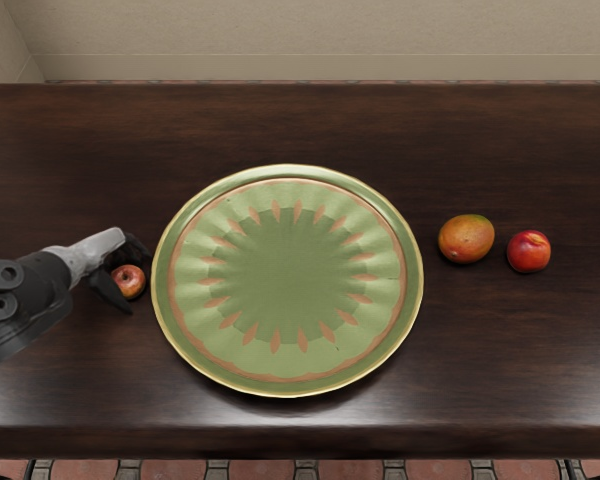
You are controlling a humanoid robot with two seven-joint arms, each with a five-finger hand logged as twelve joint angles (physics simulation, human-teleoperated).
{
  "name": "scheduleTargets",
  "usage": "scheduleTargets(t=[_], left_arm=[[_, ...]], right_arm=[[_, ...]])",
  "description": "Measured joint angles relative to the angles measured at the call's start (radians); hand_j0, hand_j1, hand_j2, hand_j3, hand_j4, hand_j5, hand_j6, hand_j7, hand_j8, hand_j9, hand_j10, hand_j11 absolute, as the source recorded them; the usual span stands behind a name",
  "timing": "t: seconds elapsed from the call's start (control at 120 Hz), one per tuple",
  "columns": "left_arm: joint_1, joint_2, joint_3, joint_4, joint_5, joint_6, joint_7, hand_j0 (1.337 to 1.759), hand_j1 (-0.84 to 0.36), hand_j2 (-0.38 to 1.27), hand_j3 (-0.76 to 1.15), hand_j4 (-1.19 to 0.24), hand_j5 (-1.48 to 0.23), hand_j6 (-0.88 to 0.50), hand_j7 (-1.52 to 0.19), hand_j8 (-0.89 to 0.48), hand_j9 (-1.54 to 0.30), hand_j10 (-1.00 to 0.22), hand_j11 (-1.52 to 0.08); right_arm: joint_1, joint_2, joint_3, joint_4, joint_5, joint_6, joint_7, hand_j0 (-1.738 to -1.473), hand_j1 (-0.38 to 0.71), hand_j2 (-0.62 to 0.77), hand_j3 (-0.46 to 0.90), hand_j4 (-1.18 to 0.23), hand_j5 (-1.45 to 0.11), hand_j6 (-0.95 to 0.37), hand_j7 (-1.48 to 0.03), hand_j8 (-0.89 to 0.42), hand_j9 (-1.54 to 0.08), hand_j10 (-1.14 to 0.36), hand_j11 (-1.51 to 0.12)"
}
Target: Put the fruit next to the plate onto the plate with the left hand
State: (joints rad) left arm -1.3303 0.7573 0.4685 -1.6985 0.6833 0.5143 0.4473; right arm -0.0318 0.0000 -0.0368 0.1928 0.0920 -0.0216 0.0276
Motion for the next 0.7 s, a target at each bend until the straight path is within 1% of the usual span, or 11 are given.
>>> scheduleTargets(t=[0.033,0.075,0.258,0.358,0.392,0.467,0.5,0.533,0.567,0.625,0.7], left_arm=[[0.0,0.0,0.0,0.002,0.001,0.001,-0.001,1.658,-0.15,0.09,0.0,-0.45,-0.51,-0.37,-0.57,-0.12,-0.83,-0.2,-0.79],[0.004,-0.001,-0.001,0.004,0.005,0.003,-0.003,1.658,-0.17,0.09,0.0,-0.47,-0.52,-0.33,-0.64,-0.1,-0.87,-0.18,-0.84],[0.006,-0.003,-0.001,0.011,0.011,0.004,-0.006,1.658,-0.28,0.14,0.0,-0.57,-0.66,-0.41,-0.57,-0.17,-0.82,-0.23,-0.81],[0.008,-0.006,-0.001,0.018,0.012,0.006,-0.008,1.658,-0.35,0.16,0.0,-0.63,-0.73,-0.43,-0.58,-0.17,-0.86,-0.26,-0.83],[0.008,-0.01,-0.001,0.021,0.011,0.007,-0.007,1.657,-0.36,0.18,0.0,-0.63,-0.75,-0.4,-0.64,-0.17,-0.87,-0.26,-0.84],[0.008,-0.011,-0.001,0.025,0.011,0.007,-0.008,1.655,-0.38,0.2,0.0,-0.59,-0.83,-0.44,-0.59,-0.19,-0.87,-0.28,-0.83],[0.008,-0.015,0.0,0.027,0.009,0.008,-0.006,1.654,-0.38,0.19,0.0,-0.57,-0.86,-0.41,-0.67,-0.16,-0.91,-0.25,-0.89],[0.008,-0.016,0.0,0.028,0.008,0.009,-0.005,1.652,-0.38,0.19,0.0,-0.56,-0.9,-0.41,-0.67,-0.14,-0.95,-0.26,-0.91],[0.008,-0.016,0.0,0.03,0.008,0.008,-0.006,1.651,-0.39,0.19,0.0,-0.56,-0.93,-0.42,-0.67,-0.16,-0.93,-0.27,-0.89],[0.008,-0.018,0.0,0.032,0.008,0.008,-0.006,1.649,-0.38,0.19,0.0,-0.55,-0.98,-0.39,-0.75,-0.17,-0.94,-0.29,-0.89],[0.008,-0.021,0.0,0.034,0.008,0.009,-0.005,1.65,-0.39,0.29,0.0,-0.61,-1.01,-0.41,-0.85,-0.17,-0.96,-0.28,-0.91]], right_arm=[[0.0,0.0,0.0,0.0,0.0,0.0,0.0,-1.658,-0.31,-0.01,0.0,-0.03,-0.04,-0.03,-0.04,-0.03,-0.04,-0.03,-0.04],[0.0,0.0,0.0,0.0,0.0,0.0,0.0,-1.658,-0.31,-0.01,0.0,-0.03,-0.04,-0.03,-0.04,-0.03,-0.04,-0.03,-0.04],[0.0,0.0,0.0,0.0,0.0,0.0,0.0,-1.658,-0.31,-0.01,0.0,-0.03,-0.04,-0.03,-0.04,-0.03,-0.04,-0.03,-0.04],[0.0,0.0,0.0,0.0,0.0,0.0,0.0,-1.658,-0.31,-0.01,0.0,-0.03,-0.04,-0.03,-0.04,-0.03,-0.04,-0.03,-0.04],[0.0,0.0,0.0,0.0,0.0,0.0,0.0,-1.658,-0.31,-0.01,0.0,-0.03,-0.04,-0.03,-0.04,-0.03,-0.04,-0.03,-0.04],[0.0,0.0,0.0,0.0,0.0,0.0,0.0,-1.658,-0.31,-0.01,0.0,-0.03,-0.04,-0.03,-0.04,-0.03,-0.04,-0.03,-0.04],[0.0,0.0,0.0,0.0,0.0,0.0,0.0,-1.658,-0.31,-0.01,0.0,-0.03,-0.04,-0.03,-0.04,-0.03,-0.04,-0.03,-0.04],[0.0,0.0,0.0,0.0,0.0,0.0,0.0,-1.658,-0.31,-0.01,0.0,-0.03,-0.04,-0.03,-0.04,-0.03,-0.04,-0.03,-0.04],[0.0,0.0,0.0,0.0,0.0,0.0,0.0,-1.658,-0.31,-0.01,0.0,-0.03,-0.04,-0.03,-0.04,-0.03,-0.04,-0.03,-0.04],[0.0,0.0,0.0,0.0,0.0,0.0,0.0,-1.658,-0.31,-0.01,0.0,-0.03,-0.04,-0.03,-0.04,-0.03,-0.04,-0.03,-0.04],[0.0,0.0,0.0,0.0,0.0,0.0,0.0,-1.658,-0.31,-0.01,0.0,-0.03,-0.04,-0.03,-0.04,-0.03,-0.04,-0.03,-0.04]])
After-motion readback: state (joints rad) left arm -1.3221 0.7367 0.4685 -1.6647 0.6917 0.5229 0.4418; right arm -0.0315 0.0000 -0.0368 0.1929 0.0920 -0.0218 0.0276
